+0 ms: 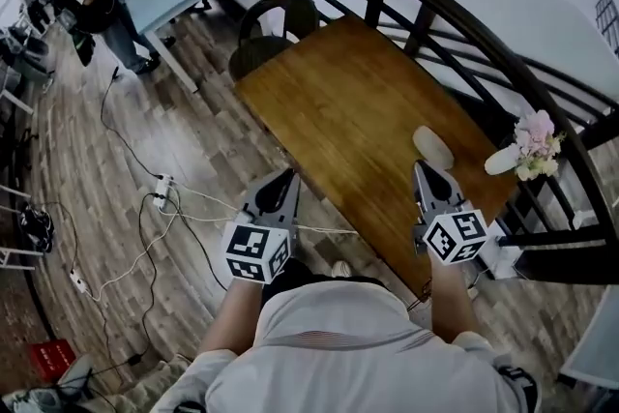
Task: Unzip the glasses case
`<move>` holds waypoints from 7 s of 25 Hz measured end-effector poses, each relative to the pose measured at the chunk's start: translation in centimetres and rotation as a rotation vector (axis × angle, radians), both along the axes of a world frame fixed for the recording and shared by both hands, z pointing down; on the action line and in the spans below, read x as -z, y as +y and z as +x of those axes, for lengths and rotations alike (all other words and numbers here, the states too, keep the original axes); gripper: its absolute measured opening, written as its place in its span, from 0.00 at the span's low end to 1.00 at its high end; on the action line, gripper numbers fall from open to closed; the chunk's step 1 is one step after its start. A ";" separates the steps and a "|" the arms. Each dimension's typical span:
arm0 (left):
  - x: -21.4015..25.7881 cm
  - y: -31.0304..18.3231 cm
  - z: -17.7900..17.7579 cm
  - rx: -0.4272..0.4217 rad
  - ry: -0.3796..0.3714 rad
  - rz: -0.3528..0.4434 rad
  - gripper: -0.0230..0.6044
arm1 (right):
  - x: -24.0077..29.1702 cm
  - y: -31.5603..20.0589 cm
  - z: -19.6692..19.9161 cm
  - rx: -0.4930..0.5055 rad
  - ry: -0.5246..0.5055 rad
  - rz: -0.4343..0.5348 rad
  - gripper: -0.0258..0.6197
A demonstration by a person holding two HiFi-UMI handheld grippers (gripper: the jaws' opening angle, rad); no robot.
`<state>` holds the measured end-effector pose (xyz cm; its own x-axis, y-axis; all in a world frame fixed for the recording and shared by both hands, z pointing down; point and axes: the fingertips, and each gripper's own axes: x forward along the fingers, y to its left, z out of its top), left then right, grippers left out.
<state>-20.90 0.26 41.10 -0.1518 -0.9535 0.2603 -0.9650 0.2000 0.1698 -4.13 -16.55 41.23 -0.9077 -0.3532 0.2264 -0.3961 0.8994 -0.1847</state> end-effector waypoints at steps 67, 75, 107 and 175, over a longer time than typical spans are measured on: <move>-6.2 -26.6 8.1 -0.767 0.015 -0.166 0.09 | -15.0 -14.7 11.3 -0.364 0.517 -0.036 0.64; -8.9 -26.4 7.4 -0.740 0.008 -0.239 0.09 | -27.1 -18.9 11.0 -0.171 0.758 -0.077 0.79; -5.5 -25.0 7.6 -0.700 0.017 -0.143 0.09 | -15.4 -15.4 9.3 -0.413 0.093 -0.329 0.69; 8.1 -19.2 15.3 -1.208 0.615 0.293 0.53 | 5.4 0.4 5.7 0.075 -0.501 -0.416 0.65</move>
<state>-5.61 -18.96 33.01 0.8630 -0.4412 -0.2463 -0.2684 -0.8132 0.5164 1.60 -16.15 35.83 -0.9575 -0.2594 -0.1262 -0.1108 0.7346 -0.6693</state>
